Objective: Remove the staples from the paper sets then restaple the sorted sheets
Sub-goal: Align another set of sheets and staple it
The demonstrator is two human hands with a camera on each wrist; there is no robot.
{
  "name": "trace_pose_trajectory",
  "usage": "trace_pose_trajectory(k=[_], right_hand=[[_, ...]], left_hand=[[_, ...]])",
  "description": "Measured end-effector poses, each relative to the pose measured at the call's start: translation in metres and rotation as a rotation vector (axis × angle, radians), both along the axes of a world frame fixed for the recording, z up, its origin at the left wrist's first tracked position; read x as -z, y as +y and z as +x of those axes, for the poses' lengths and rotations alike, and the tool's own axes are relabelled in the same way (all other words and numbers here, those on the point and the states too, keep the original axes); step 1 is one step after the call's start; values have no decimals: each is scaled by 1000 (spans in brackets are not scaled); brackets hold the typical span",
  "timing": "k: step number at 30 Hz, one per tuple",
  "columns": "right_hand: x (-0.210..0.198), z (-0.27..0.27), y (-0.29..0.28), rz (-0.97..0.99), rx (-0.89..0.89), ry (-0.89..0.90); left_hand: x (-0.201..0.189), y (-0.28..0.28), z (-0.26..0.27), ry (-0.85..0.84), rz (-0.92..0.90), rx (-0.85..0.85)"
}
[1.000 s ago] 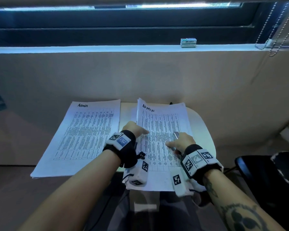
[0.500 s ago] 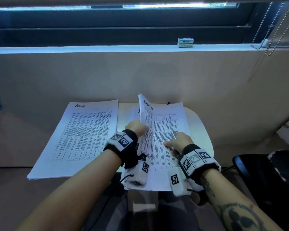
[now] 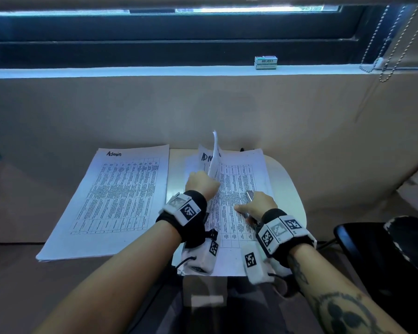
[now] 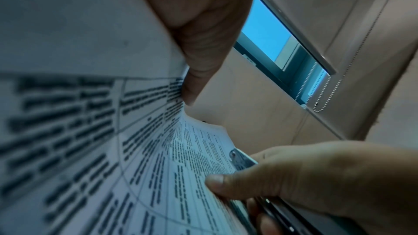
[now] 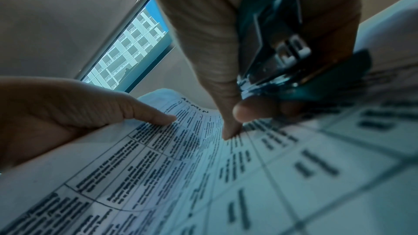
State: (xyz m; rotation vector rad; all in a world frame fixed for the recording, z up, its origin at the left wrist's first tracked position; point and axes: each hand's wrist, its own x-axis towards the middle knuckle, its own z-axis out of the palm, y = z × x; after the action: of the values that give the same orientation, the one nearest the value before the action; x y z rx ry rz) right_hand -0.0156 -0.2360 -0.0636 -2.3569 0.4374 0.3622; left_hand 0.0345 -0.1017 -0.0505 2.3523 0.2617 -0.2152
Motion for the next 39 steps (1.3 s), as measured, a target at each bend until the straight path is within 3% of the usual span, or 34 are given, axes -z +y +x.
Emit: trace_pose_trajectory(k=[6,8,11,13,16,21,25,28,31,33,36,39], right_hand=[[2,1,0,74,16,-3],[4,1,-1,77,14,-5],[3,1,0,40,2,-2],[0,1,1,67,-1,8],[-4,1,-4,127,15,-25],[-41,-2,-35,277,470,-601],[-84,-13,-46,744,384,-687],[-110,-19,-37,754,341,-823],[-132,-35,-21,578,399,-1130],[-141,-50,-9,599,402,-1264],[-130,-70,5,755,415,-1242],[-103,-77,7,824,441,-1112]], left_hand=[[-5,13,6,-83,-309,-170],[-10,19,10,93,-395,-151],[-16,23,9,438,-457,16],[-12,27,11,488,-380,117],[-4,33,12,268,-362,84],[-23,53,-3,93,-889,287],[-51,61,-7,5,-1058,370],[-89,52,-22,-154,-1014,321],[-126,37,-47,-487,-886,368],[-139,31,-62,-665,-839,381],[-130,29,-73,-827,-742,338],[-114,34,-70,-738,-713,353]])
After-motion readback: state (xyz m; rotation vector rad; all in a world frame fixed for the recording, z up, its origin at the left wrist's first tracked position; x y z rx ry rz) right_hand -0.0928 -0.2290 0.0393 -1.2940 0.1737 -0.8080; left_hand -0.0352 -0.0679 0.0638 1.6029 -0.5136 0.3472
